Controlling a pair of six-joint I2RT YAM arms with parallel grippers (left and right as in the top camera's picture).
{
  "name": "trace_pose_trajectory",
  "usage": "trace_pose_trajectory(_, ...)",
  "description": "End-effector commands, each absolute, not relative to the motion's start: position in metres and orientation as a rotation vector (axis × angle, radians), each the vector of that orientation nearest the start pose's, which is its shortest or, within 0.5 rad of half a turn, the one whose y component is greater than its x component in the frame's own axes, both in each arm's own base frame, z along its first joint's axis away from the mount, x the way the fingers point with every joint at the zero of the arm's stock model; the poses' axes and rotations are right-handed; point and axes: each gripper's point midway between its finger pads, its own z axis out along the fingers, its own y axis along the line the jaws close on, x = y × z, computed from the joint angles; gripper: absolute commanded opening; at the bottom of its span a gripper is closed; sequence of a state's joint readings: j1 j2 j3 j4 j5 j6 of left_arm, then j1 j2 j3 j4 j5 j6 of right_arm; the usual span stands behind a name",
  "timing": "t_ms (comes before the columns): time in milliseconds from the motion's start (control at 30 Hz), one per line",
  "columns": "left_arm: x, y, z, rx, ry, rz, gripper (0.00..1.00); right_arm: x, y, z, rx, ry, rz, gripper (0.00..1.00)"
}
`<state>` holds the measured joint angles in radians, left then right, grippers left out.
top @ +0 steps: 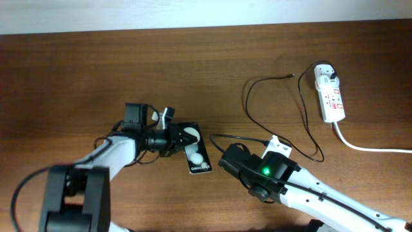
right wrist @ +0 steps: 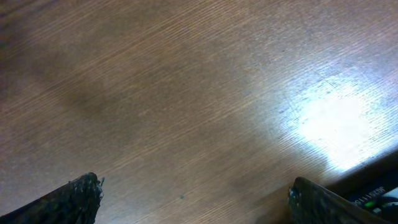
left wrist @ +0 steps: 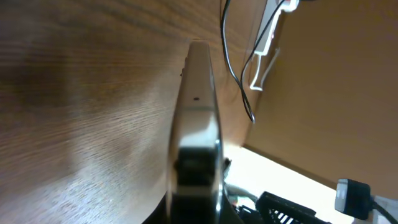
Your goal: Plug charger to phone and switch on socket
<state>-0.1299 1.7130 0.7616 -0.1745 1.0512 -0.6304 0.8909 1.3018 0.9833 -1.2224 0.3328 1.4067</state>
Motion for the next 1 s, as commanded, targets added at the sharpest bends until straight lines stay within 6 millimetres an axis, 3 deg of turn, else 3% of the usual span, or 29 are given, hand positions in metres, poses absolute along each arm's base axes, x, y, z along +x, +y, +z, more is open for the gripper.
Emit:
trace_pose_trajectory(0, 0.289, -0.203, 0.098, -0.218, 2.571, -1.937, 0.0, 0.177, 0.126, 0.114, 0.713, 2.709, -0.159, 0.99)
trace_pose_trajectory(100, 0.282, -0.206, 0.111, -0.172, 2.527, -2.053, 0.0, 0.177, 0.126, 0.114, 0.714, 2.711, -0.158, 0.99)
trace_pose_trajectory(200, 0.282, -0.206, 0.111, -0.154, 2.521, -2.051, 0.0, 0.158, 0.144, 0.107, 0.745, 2.848, -0.062, 0.99)
trace_pose_trajectory(467, 0.279, -0.207, 0.116, -0.146, 2.508, -2.098, 0.0, 0.156, 0.156, 0.106, 0.757, 2.884, 0.015, 0.99)
trace_pose_trajectory(600, 0.28, -0.206, 0.114, -0.151, 2.514, -2.082, 0.0, 0.164, 0.161, 0.107, 0.754, 2.852, 0.052, 0.99)
trace_pose_trajectory(733, 0.28, -0.206, 0.114, -0.151, 2.514, -2.082, 0.0, 0.196, 0.156, 0.117, 0.745, 2.675, 0.053, 0.99)
trace_pose_trajectory(767, 0.28, -0.206, 0.114, -0.151, 2.514, -2.082, 0.0, 0.208, 0.153, 0.121, 0.783, 2.633, 0.073, 0.99)
trace_pose_trajectory(867, 0.28, -0.206, 0.114, -0.152, 2.514, -2.081, 0.0, 0.249, 0.153, 0.135, 0.684, 2.639, 0.224, 0.99)
trace_pose_trajectory(967, 0.282, -0.205, 0.109, -0.169, 2.533, -2.034, 0.0, 0.288, 0.108, 0.155, 0.879, 2.566, 0.287, 1.0)
